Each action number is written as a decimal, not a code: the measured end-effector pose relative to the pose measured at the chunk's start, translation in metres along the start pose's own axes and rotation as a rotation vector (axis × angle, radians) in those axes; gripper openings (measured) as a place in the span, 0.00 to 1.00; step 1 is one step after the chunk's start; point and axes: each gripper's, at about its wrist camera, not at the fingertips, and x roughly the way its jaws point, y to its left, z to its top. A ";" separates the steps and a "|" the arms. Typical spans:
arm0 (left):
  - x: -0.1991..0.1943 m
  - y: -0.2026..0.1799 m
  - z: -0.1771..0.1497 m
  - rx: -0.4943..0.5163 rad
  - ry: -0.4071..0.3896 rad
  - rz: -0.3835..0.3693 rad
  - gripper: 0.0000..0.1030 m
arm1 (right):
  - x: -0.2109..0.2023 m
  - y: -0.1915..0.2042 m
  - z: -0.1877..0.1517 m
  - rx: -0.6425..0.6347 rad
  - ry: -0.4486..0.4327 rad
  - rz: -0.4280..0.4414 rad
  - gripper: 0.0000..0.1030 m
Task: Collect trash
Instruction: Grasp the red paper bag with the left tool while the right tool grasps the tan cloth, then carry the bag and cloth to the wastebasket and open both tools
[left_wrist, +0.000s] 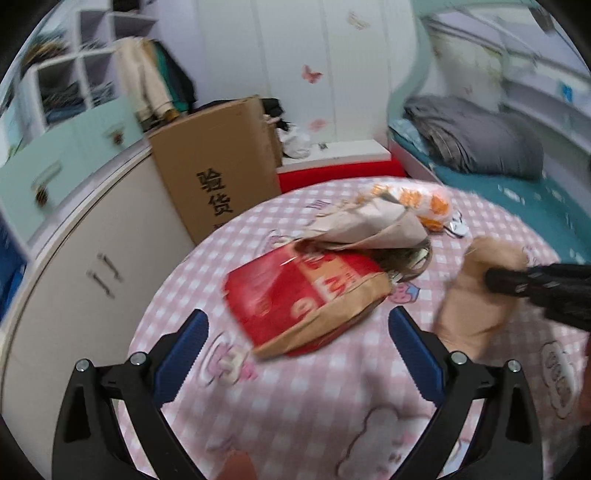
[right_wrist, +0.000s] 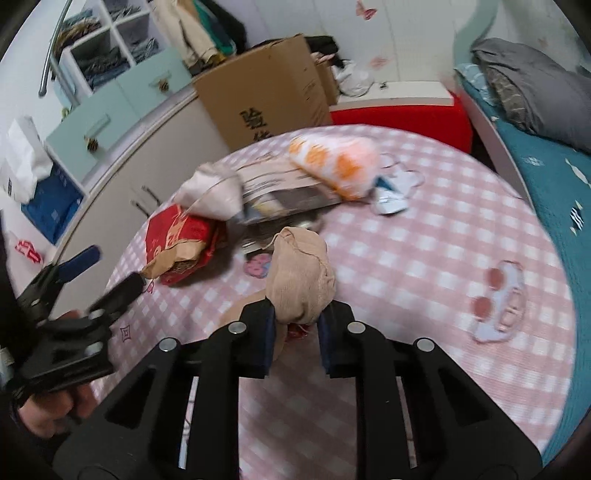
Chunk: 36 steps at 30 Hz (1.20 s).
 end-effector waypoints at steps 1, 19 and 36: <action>0.006 -0.004 0.003 0.015 0.006 0.007 0.93 | -0.004 -0.003 0.000 0.007 -0.006 0.001 0.19; 0.007 0.021 0.004 -0.096 0.015 -0.054 0.38 | -0.036 0.013 0.000 -0.046 -0.054 0.014 0.18; -0.131 0.127 -0.091 -0.489 -0.118 -0.118 0.38 | -0.059 0.133 -0.024 -0.202 -0.038 0.208 0.19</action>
